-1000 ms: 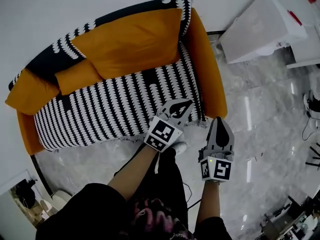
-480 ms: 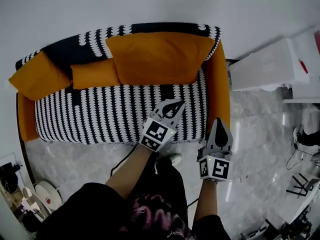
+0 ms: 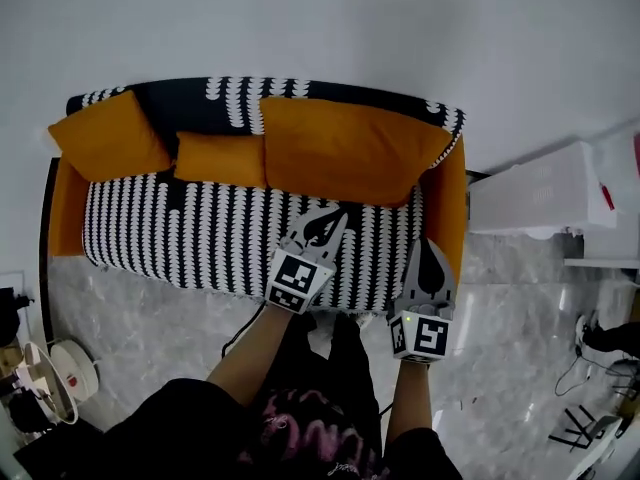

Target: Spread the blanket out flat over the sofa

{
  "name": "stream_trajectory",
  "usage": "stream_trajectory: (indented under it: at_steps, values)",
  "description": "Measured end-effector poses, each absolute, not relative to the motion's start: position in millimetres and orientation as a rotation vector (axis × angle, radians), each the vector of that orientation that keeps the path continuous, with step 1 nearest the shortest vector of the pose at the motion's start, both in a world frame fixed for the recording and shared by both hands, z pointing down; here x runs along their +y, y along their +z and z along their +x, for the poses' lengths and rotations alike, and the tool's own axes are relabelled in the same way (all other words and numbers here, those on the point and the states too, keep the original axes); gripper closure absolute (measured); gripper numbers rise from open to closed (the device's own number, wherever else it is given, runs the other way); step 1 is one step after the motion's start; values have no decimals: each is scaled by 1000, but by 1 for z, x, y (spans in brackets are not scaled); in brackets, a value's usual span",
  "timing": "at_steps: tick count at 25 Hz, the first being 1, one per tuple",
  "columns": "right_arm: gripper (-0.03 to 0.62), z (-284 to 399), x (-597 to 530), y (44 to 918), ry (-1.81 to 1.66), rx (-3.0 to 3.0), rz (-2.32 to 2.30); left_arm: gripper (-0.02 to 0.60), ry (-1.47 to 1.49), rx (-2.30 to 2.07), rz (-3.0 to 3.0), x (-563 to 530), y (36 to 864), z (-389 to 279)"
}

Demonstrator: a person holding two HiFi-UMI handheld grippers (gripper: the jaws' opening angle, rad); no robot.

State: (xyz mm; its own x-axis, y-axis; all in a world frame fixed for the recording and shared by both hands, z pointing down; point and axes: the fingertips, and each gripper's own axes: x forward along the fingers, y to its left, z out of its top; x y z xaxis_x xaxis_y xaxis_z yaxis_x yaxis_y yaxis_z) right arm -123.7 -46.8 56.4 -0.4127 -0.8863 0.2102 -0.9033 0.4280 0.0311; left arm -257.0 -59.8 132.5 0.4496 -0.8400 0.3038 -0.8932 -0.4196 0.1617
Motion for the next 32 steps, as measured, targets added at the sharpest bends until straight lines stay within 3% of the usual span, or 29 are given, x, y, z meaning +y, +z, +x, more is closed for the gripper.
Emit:
stream_trajectory:
  at_steps: [9,21,32]
  values:
    - [574,-121,-46,26,90,-2679,1398,569,234,-1770,2289,-34,85,-261]
    - [574,-69,-35,-7,136,-2830,1323,569,237,-2002,2189,4,26,-227]
    - [574,-70,-22,4,178,-2830,1288,569,277,-2029,2139,27,30,-232]
